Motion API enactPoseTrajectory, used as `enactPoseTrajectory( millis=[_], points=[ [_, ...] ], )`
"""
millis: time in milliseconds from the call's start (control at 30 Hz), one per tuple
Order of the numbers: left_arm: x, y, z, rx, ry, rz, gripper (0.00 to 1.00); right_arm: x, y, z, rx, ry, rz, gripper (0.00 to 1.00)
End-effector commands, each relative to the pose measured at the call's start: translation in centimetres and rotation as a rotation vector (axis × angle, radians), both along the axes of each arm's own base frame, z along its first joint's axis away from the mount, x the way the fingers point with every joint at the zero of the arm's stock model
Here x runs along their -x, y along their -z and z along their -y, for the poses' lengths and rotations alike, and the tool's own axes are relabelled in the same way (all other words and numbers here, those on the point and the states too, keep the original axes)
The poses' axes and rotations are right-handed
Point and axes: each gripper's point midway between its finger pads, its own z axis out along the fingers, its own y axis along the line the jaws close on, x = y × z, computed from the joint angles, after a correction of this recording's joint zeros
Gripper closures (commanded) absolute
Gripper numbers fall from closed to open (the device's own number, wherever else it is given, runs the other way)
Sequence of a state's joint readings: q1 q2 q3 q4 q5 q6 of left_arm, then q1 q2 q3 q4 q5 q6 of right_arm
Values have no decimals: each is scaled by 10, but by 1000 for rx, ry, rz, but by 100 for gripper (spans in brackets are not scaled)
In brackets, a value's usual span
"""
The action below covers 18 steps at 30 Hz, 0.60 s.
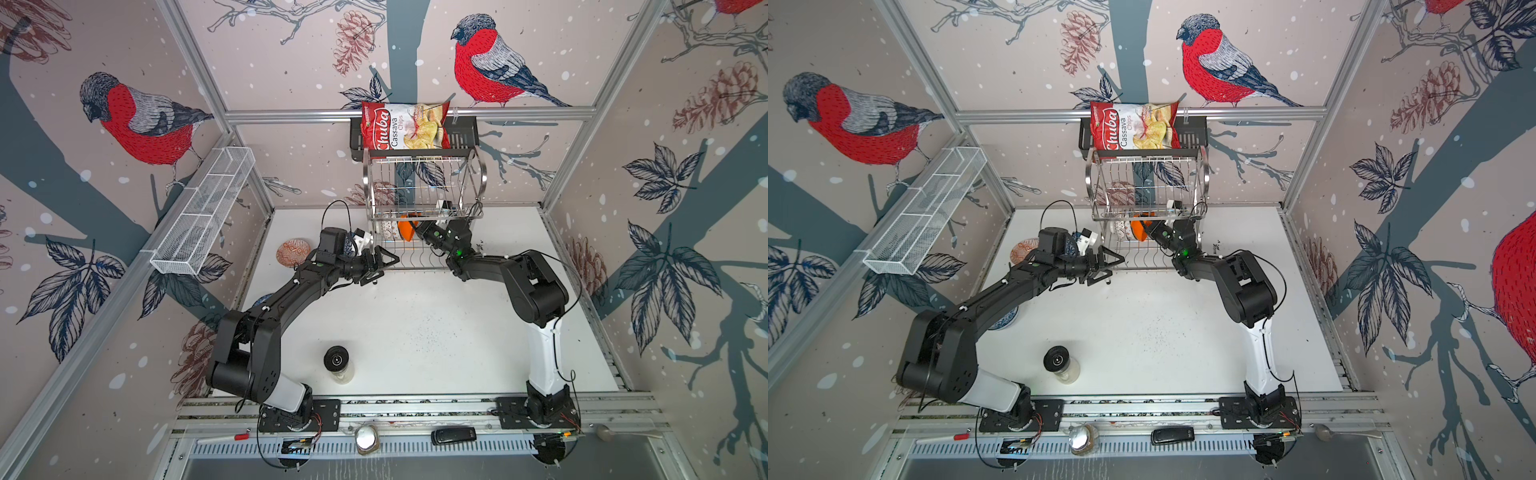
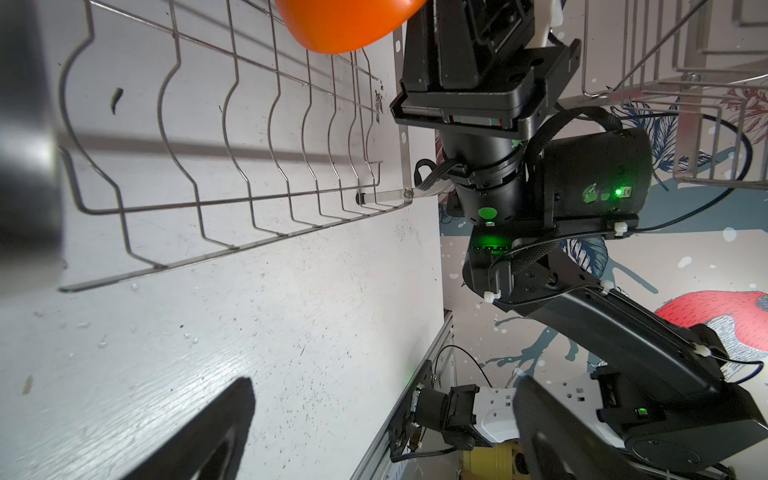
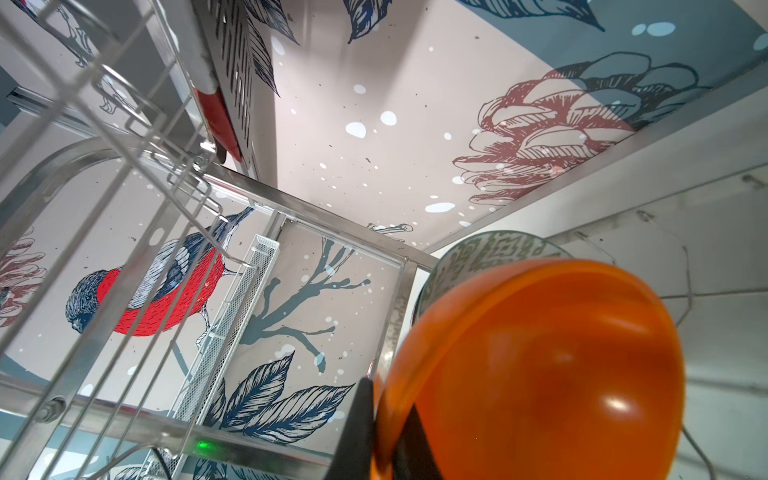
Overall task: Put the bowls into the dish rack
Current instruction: 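Lower the orange bowl between the rack wires beside the green-patterned bowl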
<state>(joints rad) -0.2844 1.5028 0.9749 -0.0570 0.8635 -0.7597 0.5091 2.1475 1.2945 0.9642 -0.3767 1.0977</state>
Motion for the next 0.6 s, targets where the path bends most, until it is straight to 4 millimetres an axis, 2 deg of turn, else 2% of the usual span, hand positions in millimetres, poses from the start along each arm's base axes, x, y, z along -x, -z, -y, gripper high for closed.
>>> enactPoseTrajectory(
  millis=[0, 567],
  points=[
    [0, -4, 2, 8, 14, 19, 3, -2, -4, -2, 6, -31, 42, 98],
    [-2, -1, 3, 6, 18, 11, 3, -16, 16, -12, 32, -69, 0, 98]
  ],
)
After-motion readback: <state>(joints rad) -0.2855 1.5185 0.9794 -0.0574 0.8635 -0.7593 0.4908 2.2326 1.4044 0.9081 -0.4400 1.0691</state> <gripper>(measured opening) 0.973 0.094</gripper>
